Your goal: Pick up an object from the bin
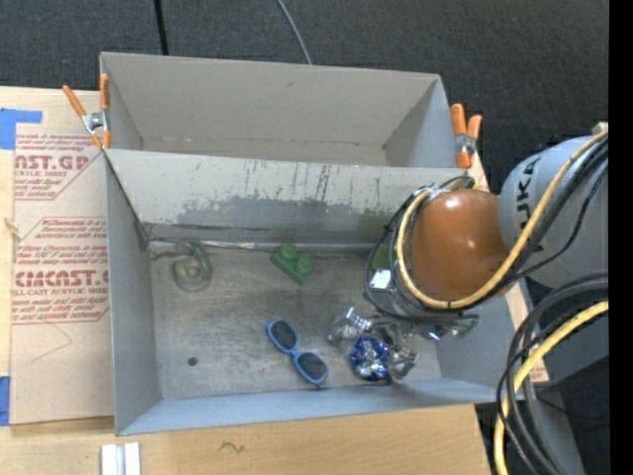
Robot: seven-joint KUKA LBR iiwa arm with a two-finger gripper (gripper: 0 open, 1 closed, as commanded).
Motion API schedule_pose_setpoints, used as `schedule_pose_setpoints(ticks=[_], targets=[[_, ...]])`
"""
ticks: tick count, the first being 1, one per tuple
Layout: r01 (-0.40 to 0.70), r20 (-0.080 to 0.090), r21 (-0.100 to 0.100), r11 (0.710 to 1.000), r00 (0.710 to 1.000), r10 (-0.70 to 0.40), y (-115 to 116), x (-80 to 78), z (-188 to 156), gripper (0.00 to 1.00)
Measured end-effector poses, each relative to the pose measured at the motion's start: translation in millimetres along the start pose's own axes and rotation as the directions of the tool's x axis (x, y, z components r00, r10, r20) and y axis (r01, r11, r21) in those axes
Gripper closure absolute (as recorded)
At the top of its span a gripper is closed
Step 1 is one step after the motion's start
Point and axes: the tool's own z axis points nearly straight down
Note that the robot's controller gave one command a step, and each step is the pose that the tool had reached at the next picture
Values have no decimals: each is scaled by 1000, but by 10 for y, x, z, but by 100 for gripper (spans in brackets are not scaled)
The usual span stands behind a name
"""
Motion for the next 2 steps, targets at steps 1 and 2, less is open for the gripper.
schedule_pose_setpoints(ticks=[1,2], targets=[[-4,-2,1,1000,1000,4,-12,16,-3,100],[138,0,7,990,990,-138,17,102,-1493,100]])
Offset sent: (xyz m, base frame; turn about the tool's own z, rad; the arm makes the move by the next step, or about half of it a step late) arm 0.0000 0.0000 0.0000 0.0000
